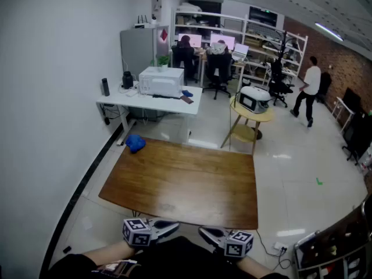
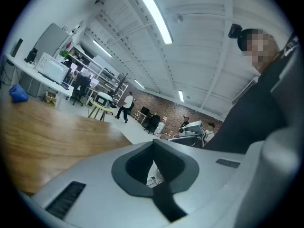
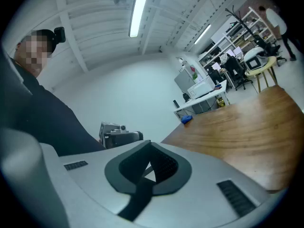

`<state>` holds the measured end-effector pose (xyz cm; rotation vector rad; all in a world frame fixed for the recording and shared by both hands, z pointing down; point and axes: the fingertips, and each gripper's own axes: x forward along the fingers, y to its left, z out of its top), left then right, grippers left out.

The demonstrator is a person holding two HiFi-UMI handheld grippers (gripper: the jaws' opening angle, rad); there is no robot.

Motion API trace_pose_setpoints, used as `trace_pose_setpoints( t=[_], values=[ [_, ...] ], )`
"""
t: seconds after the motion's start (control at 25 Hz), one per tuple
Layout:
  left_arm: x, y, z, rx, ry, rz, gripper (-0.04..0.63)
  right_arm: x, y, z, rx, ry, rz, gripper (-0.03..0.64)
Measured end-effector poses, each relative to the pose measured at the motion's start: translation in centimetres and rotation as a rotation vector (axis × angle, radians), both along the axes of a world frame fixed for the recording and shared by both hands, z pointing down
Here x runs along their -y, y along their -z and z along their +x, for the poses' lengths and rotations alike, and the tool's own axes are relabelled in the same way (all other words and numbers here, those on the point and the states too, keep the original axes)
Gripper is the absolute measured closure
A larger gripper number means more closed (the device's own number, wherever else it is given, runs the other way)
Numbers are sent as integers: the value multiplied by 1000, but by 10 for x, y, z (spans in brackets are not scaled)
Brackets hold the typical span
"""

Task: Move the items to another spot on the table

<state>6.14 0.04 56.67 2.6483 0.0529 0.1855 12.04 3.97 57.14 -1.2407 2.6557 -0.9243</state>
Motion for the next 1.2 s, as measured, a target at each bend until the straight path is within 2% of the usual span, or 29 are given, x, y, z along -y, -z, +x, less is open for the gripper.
trace_pose_setpoints(
  t=[0.28, 0.48, 0.6, 0.76, 0.88, 1.0, 1.12, 1.2],
  values=[
    [-10, -11, -5, 31, 31, -14, 603, -3, -8, -2, 9, 45, 1, 632],
    [7, -16, -29, 29, 73, -32, 603, 21, -16, -24, -7, 103, -28, 632],
    [41, -8, -65, -3, 121, -27, 603, 53, -7, -52, -33, 116, -26, 630],
    [98, -7, -133, -28, 156, -28, 603, 114, -3, -113, -61, 113, -12, 629],
    [140, -13, -185, -18, 181, -3, 603, 161, -5, -158, -88, 120, -3, 629],
    [183, -16, -231, -16, 218, -17, 603, 208, -7, -197, -131, 134, 12, 629],
    [219, -15, -258, -54, 270, -48, 603, 248, -7, -215, -185, 158, 25, 605],
    [242, -15, -267, -49, 308, -51, 603, 274, -3, -215, -200, 152, 17, 599]
  ],
)
